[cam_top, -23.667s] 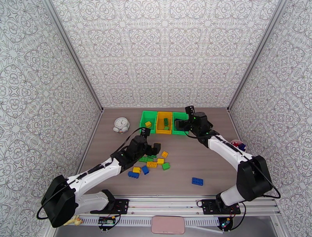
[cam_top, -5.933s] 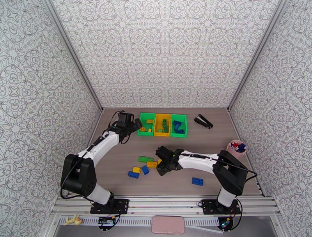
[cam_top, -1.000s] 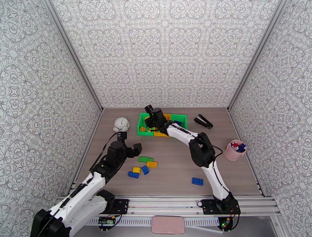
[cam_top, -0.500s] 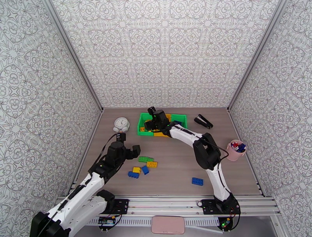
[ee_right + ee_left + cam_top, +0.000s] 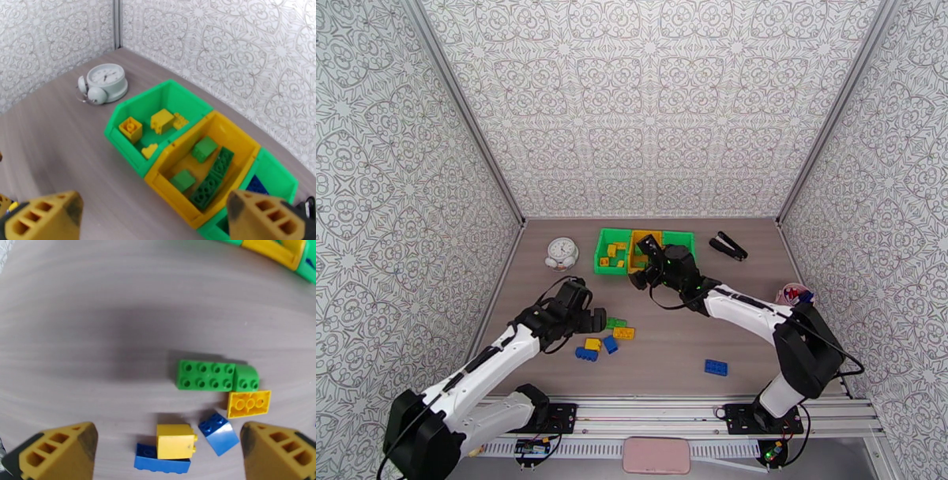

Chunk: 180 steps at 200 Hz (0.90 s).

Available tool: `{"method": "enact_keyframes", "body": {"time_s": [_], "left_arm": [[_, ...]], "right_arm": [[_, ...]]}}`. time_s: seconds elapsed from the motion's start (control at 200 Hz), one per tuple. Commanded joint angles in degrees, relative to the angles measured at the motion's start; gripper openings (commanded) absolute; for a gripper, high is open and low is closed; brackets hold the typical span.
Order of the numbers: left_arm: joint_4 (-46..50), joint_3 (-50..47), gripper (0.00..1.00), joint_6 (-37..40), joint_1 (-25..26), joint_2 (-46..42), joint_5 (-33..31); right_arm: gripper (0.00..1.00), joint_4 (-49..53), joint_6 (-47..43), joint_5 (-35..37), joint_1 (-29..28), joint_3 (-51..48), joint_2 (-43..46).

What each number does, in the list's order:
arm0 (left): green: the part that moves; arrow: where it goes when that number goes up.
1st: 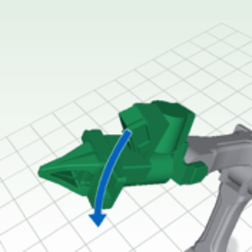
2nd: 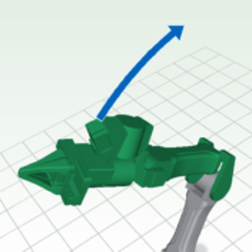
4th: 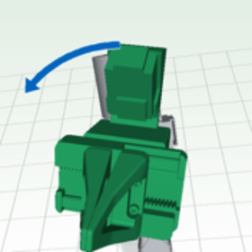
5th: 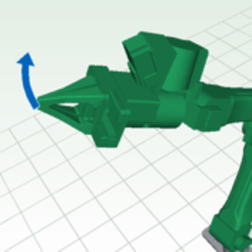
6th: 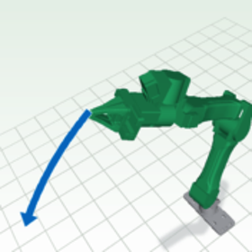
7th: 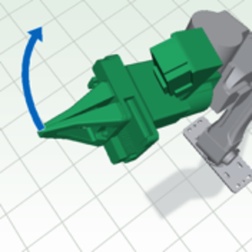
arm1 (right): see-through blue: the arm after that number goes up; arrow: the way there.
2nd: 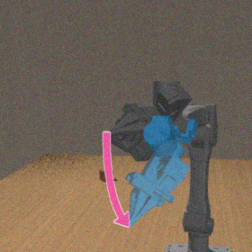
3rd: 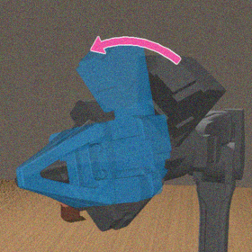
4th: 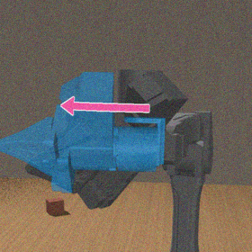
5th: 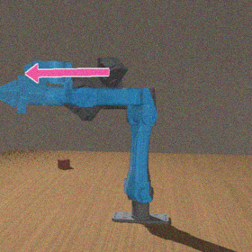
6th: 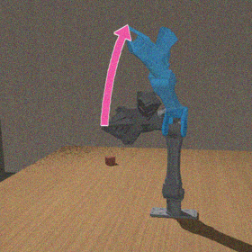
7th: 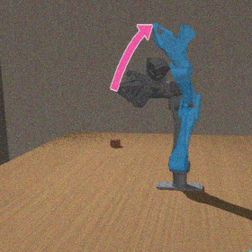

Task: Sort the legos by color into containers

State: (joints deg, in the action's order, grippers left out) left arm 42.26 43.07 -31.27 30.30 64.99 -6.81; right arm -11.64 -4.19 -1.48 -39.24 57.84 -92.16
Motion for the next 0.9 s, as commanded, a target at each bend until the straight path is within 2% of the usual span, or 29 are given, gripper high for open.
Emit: {"method": "enact_keyframes", "body": {"time_s": [0.0, 0.17, 0.265, 0.425, 0.685, 0.895], "left_arm": [[-1.48, 0.03, 0.91, -2.31, 0.49, 2.80, 4.37], [-2.72, 0.11, 0.70, -1.84, 0.46, 8.34, 4.67], [-2.81, -0.18, 0.64, -0.42, 0.44, 10.34, 5.33], [-2.01, -0.53, 0.59, 0.81, 0.74, 11.50, 6.96], [-1.29, -3.02, 0.58, 1.43, 1.58, 7.05, 5.92], [-1.29, -4.09, 0.57, 1.04, 2.06, 7.18, 6.13]], "right_arm": [[1.00, -0.40, 0.09, 1.54, 0.40, -3.37, 1.74], [1.00, -0.84, 1.47, 2.73, 0.40, -5.80, 3.35], [1.00, -0.91, 1.21, 4.12, 0.40, -6.08, 3.82], [1.00, -0.26, 0.08, 4.73, 0.39, -5.28, 3.15], [1.00, -0.48, 0.14, 4.11, 0.40, -3.95, 1.38], [1.00, -0.65, 0.12, 4.46, 0.40, -4.10, 1.37]]}}
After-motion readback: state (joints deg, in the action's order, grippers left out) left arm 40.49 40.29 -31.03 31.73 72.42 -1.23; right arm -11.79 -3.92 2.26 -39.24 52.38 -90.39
